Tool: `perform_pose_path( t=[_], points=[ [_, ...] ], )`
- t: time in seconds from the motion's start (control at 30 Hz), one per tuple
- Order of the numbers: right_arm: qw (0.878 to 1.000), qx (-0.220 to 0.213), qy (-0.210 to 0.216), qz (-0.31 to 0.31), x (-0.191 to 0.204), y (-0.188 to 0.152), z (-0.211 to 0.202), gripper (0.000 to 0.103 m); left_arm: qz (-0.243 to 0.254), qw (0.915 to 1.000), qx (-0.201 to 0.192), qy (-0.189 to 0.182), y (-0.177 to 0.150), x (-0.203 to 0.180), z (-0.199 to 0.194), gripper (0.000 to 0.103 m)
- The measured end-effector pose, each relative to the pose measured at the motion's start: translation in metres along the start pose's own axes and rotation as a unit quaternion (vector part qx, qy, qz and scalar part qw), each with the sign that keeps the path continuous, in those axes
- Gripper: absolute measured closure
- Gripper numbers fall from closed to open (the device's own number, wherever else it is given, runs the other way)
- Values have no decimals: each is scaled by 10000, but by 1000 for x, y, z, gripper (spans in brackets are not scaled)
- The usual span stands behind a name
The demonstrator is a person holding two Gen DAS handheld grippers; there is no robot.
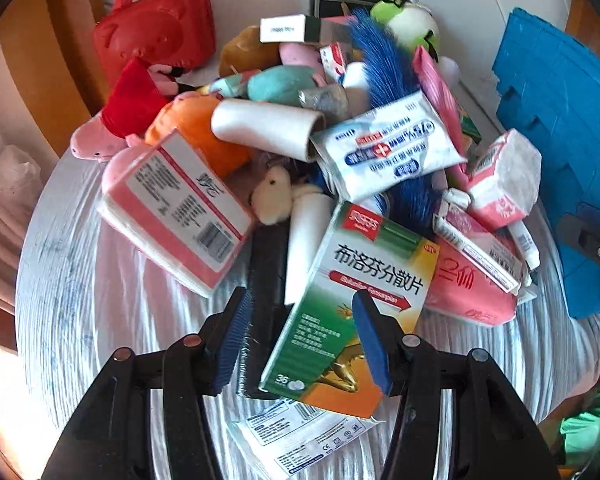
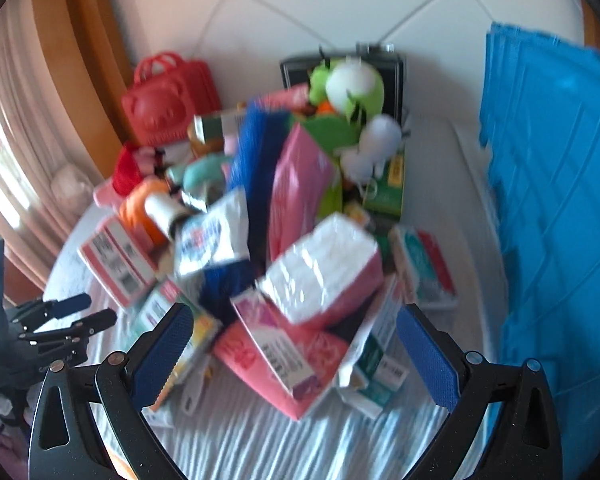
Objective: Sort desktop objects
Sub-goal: 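Grasp green ibuprofen box with left tool while right tool grasps pink-white ointment box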
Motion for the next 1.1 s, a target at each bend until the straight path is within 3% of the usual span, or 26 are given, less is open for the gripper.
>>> perform_pose_path(
  t=[0.17,0.3,0.37,0.4,0.57,0.7,0.8,0.93,1.03,1.1],
  points=[
    [9986,497,-96,-170,0,-33,19,0,294,9988,212,-316,-14,-25,19,51],
    [9965,754,-116,-347,-1,-48,26,0,789,9967,107,-165,-15,-38,23,49],
    [9959,835,-107,-343,-1,-51,29,0,902,9957,88,-209,-15,-44,24,42],
    [9957,860,-105,-337,-2,-52,30,0,911,9955,83,-245,-15,-45,25,36],
    [9947,964,-90,-344,-4,-57,33,0,946,9949,155,-312,-21,-46,24,29],
    [9940,1002,-54,-444,-1,-59,35,0,1028,9945,194,-111,-27,-40,25,23],
    [9932,1037,-3,-529,3,-60,36,0,738,9963,353,-275,-31,-35,33,17],
    [9917,1086,3,-683,7,-61,41,0,776,9958,306,-371,-32,-39,35,11],
    [9905,1106,-67,-817,9,-60,47,0,686,9952,485,-508,-38,-43,40,7],
    [9895,1121,-139,-902,10,-59,51,0,714,9940,722,-412,-47,-43,47,7]
  ],
)
Point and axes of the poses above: each gripper's, at about its wrist camera, not at the fingertips, and z roughly the way its jaws point, x to its left, y to its top, the point moved 10 cm from there along z, roughly the way its jaws point, and after that the axes turned 10 degrees about -x, right-handed, at the moved point
